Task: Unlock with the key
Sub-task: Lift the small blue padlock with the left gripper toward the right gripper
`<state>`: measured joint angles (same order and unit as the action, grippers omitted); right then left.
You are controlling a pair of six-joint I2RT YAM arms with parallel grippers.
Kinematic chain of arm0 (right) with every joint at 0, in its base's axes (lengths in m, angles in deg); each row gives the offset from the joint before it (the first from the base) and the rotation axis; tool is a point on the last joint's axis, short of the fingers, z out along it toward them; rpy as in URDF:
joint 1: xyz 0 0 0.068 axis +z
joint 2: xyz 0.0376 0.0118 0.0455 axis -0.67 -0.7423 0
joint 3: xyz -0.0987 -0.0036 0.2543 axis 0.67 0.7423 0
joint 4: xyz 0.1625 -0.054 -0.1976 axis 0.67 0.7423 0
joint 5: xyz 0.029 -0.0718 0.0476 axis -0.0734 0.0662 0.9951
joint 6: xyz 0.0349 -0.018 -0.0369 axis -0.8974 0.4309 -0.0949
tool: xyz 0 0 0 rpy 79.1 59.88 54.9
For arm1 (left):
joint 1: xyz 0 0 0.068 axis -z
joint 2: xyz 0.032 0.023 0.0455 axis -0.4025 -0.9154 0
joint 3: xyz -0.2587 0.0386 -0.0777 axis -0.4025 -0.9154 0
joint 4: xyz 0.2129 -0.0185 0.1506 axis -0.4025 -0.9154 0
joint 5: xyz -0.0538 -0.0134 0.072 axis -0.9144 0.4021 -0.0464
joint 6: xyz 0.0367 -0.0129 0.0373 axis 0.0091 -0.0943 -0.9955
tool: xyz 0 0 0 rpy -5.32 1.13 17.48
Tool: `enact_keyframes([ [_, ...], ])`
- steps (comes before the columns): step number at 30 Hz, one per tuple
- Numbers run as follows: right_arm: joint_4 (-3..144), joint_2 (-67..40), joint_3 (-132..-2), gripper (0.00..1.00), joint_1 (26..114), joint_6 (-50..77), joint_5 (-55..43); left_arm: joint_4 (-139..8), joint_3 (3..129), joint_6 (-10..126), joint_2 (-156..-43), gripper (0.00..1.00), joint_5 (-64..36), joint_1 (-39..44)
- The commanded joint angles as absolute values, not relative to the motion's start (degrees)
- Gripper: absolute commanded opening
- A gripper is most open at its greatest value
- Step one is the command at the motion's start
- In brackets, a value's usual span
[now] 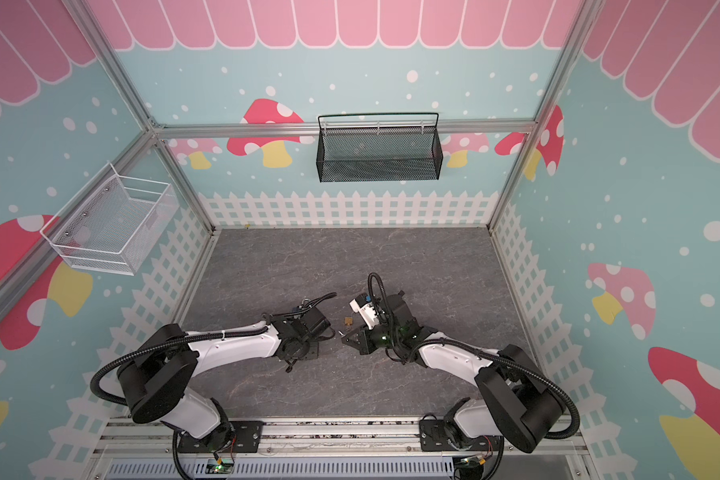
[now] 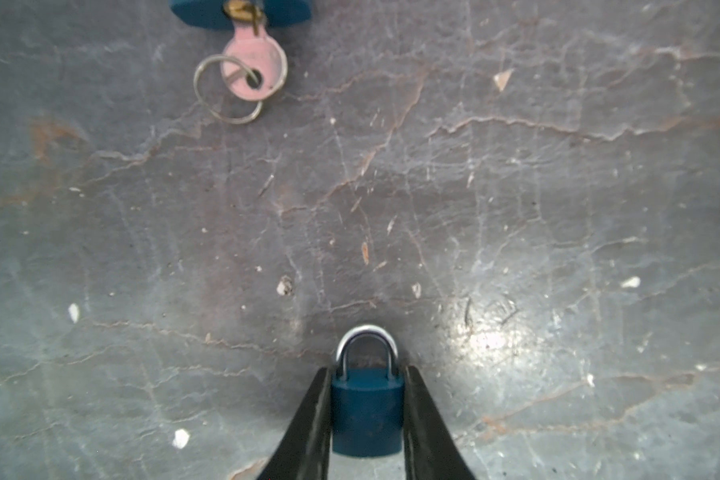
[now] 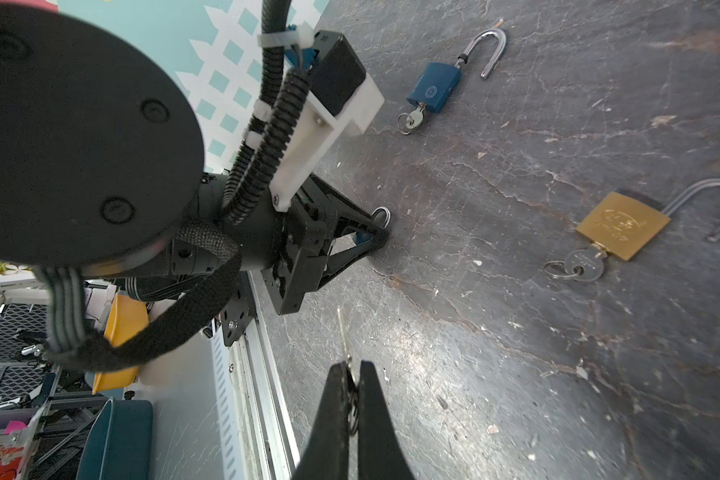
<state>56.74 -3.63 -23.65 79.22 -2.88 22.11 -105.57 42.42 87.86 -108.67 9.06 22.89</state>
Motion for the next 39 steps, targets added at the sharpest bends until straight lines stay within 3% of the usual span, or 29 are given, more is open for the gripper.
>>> enact_keyframes([
  [1,56.2,-2.8,-25.0,0.0,79.0,-2.9,22.4,-109.9,40.7,87.7,-110.4,0.24,9.2,23.2],
  [11,57.5,-1.6,-25.3,0.0,78.8,-2.8,21.8,-110.5,42.3,88.9,-108.0,0.0,10.4,23.2],
  [28,72.5,4.8,-30.2,0.0,78.6,-2.4,11.0,-103.8,45.5,99.7,-93.9,0.0,8.7,23.3],
  [39,75.9,6.9,-28.3,0.0,80.4,-6.5,3.8,-86.8,44.5,111.0,-90.3,0.0,8.8,25.5],
])
